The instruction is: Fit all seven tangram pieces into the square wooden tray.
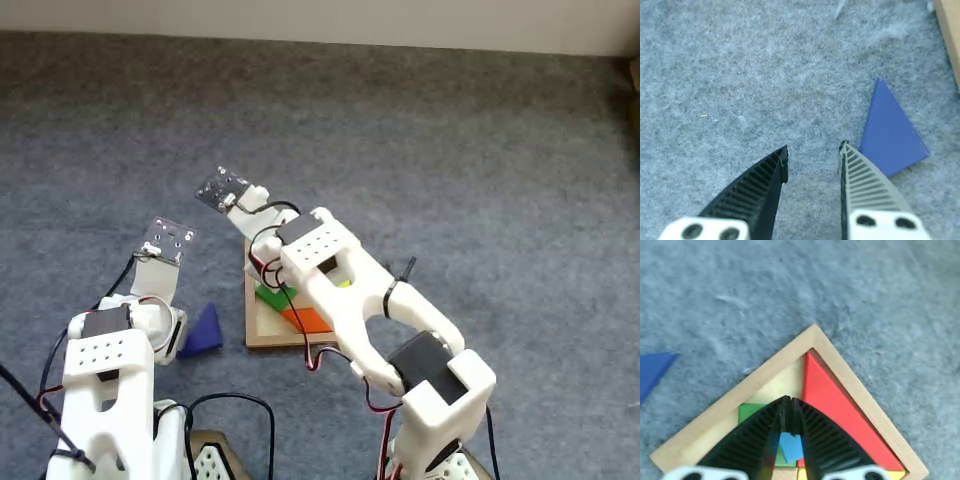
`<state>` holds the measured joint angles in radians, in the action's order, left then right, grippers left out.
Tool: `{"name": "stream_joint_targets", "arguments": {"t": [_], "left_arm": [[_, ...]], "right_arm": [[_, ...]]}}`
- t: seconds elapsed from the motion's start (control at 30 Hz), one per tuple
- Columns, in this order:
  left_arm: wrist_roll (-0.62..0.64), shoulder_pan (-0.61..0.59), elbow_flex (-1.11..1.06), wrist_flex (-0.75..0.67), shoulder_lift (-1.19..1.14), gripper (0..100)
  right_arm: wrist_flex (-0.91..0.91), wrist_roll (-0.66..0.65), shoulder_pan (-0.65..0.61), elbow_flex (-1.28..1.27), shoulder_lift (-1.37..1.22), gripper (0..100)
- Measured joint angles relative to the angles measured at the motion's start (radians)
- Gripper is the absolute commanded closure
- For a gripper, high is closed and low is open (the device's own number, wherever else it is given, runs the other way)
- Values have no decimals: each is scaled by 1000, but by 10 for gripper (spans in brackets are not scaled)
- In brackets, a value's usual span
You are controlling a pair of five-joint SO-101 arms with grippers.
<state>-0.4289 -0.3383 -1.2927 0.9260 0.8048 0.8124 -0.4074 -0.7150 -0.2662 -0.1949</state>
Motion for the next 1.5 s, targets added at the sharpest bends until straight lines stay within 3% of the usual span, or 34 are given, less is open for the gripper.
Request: {"name": "stream_joint_targets", "arguments": {"t": [0.3,0.47,0.73,1.5], "left_arm": [[0,0,0,0,0,825],[0,0,0,0,0,825],[0,0,0,0,0,825],[0,0,0,0,0,825]], "right_arm": [[129,0,20,-2,72,990],[138,0,84,-40,180,990],[132,0,129,-84,137,990],[129,2,87,-40,34,990]]}}
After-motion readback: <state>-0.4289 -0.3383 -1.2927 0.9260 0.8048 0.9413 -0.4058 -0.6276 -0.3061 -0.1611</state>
